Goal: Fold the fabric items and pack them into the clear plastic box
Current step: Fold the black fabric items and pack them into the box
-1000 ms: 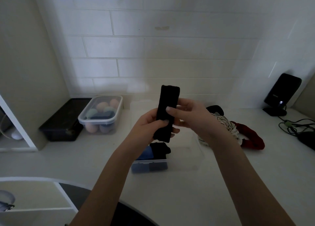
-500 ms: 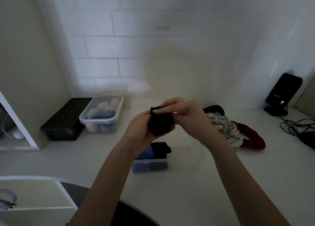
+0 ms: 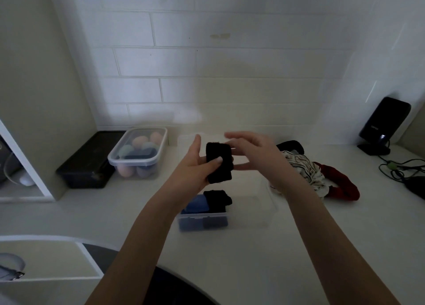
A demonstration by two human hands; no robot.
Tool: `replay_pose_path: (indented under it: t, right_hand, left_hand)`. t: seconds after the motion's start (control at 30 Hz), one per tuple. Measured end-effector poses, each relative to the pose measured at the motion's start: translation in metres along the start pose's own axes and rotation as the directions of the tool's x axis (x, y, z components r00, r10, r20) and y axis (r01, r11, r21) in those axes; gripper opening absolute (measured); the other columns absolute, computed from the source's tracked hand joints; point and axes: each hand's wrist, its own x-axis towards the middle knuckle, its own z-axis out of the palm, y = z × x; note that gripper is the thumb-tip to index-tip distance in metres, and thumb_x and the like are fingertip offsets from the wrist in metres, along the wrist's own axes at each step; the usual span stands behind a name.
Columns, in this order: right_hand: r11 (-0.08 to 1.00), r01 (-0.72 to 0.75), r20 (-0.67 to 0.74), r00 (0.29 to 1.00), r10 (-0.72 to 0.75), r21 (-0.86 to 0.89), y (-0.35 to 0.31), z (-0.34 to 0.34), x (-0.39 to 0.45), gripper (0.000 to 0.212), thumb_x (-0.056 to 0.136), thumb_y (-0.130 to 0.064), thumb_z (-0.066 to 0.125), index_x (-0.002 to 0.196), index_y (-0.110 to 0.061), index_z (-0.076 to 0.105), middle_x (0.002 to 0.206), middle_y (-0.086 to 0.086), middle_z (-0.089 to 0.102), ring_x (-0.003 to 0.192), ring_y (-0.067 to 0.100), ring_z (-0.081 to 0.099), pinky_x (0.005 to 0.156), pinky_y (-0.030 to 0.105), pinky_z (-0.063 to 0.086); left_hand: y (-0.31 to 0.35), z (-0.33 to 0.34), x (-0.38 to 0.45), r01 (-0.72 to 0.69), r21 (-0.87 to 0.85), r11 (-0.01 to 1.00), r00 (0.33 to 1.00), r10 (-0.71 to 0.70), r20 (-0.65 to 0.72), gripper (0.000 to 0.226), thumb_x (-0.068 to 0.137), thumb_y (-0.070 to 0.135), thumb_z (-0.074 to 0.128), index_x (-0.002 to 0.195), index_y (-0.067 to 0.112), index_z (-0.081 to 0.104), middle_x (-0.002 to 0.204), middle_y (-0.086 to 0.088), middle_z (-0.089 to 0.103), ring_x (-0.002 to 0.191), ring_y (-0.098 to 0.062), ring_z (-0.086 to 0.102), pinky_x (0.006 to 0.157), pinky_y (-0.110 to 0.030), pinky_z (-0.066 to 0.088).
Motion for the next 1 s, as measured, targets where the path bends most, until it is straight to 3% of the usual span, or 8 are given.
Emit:
replay_pose_path:
  t: [0.1, 0.17, 0.23, 0.3, 0.43, 0.57, 0.83, 1.0]
  right_hand:
    - [0.966, 0.040, 0.076, 0.997, -0.021, -0.257, 0.007, 0.002, 0.002, 0.019, 0.089, -0.026, 0.061, 0.101, -0.013, 0.068, 0.092, 0.001, 0.070, 0.093, 0.019, 0.069, 0.088, 0.042, 0.056]
    - [0.954, 0.035, 0.051, 0.999, -0.020, -0.299, 0.008, 0.003, 0.003, 0.017, 0.088, -0.026, 0.062, 0.097, -0.012, 0.065, 0.092, 0.002, 0.069, 0.094, 0.021, 0.068, 0.090, 0.045, 0.055]
    - [0.965, -0.002, -0.012, 1.000, -0.002, -0.264, 0.009, 0.000, 0.005, 0.008, 0.090, -0.022, 0.060, 0.090, -0.015, 0.058, 0.094, 0.009, 0.068, 0.094, 0.027, 0.067, 0.086, 0.049, 0.055]
    - [0.980, -0.116, -0.027, 0.993, 0.113, -0.159, 0.009, -0.007, 0.005, 0.007, 0.093, -0.017, 0.056, 0.090, -0.012, 0.052, 0.090, 0.014, 0.063, 0.086, 0.029, 0.065, 0.072, 0.047, 0.060]
    - [0.916, -0.267, 0.097, 0.946, 0.308, -0.299, 0.011, -0.017, -0.002, 0.011, 0.094, -0.008, 0.052, 0.103, -0.008, 0.047, 0.098, 0.016, 0.056, 0.084, 0.026, 0.061, 0.063, 0.039, 0.060]
    - [0.812, -0.250, 0.153, 0.912, 0.380, -0.527, 0.009, -0.013, -0.006, 0.014, 0.091, -0.005, 0.054, 0.102, -0.011, 0.048, 0.111, 0.012, 0.054, 0.093, 0.026, 0.062, 0.071, 0.037, 0.060]
    - [0.688, -0.189, 0.186, 0.883, 0.432, -0.701, 0.006, 0.007, -0.012, 0.007, 0.092, -0.005, 0.053, 0.099, -0.003, 0.055, 0.112, 0.022, 0.062, 0.099, 0.035, 0.067, 0.083, 0.047, 0.057]
    - [0.581, -0.141, 0.139, 0.901, 0.410, -0.802, 0.008, 0.012, -0.013, 0.029, 0.090, -0.012, 0.059, 0.117, -0.002, 0.052, 0.120, 0.019, 0.060, 0.105, 0.032, 0.062, 0.087, 0.042, 0.055]
  left_hand:
    - [-0.005, 0.001, 0.001, -0.026, 0.152, 0.988, 1.000, 0.027, -0.004, 0.083, 0.093, 0.015, 0.050, 0.147, 0.029, -0.012, 0.105, -0.002, 0.068, 0.096, -0.015, 0.064, 0.096, -0.040, 0.048]
    - [-0.008, 0.002, 0.002, -0.077, 0.415, 0.907, 0.995, 0.099, -0.032, 0.081, 0.093, 0.024, 0.051, 0.148, 0.026, -0.009, 0.110, 0.000, 0.066, 0.094, -0.010, 0.063, 0.090, -0.028, 0.047]
    - [-0.010, -0.002, 0.003, -0.154, 0.698, 0.699, 0.974, 0.225, -0.010, 0.067, 0.091, 0.031, 0.054, 0.147, 0.022, 0.018, 0.108, 0.006, 0.063, 0.093, -0.009, 0.061, 0.076, -0.014, 0.043]
    - [-0.009, -0.006, 0.001, -0.190, 0.833, 0.520, 0.968, 0.239, 0.071, 0.046, 0.086, 0.036, 0.060, 0.129, 0.023, 0.050, 0.108, 0.007, 0.061, 0.087, -0.007, 0.059, 0.069, -0.012, 0.042]
    - [-0.016, -0.010, -0.006, -0.184, 0.902, 0.390, 0.980, 0.007, 0.197, 0.037, 0.074, 0.036, 0.074, 0.107, 0.027, 0.062, 0.112, 0.007, 0.047, 0.082, -0.012, 0.059, 0.079, -0.026, 0.052]
    - [-0.019, -0.011, -0.009, -0.220, 0.925, 0.309, 0.973, -0.005, 0.233, 0.036, 0.070, 0.029, 0.077, 0.102, 0.031, 0.062, 0.109, 0.009, 0.035, 0.083, -0.014, 0.057, 0.081, -0.029, 0.053]
    - [-0.016, -0.014, -0.003, -0.237, 0.954, 0.181, 0.958, -0.120, 0.261, 0.017, 0.075, 0.025, 0.071, 0.092, 0.021, 0.071, 0.077, 0.005, 0.050, 0.073, -0.016, 0.052, 0.069, -0.026, 0.045]
    - [-0.021, -0.013, -0.002, -0.162, 0.962, 0.219, 0.973, -0.125, 0.192, 0.010, 0.078, 0.023, 0.064, 0.085, 0.019, 0.069, 0.087, -0.005, 0.065, 0.075, -0.020, 0.059, 0.072, -0.033, 0.051]
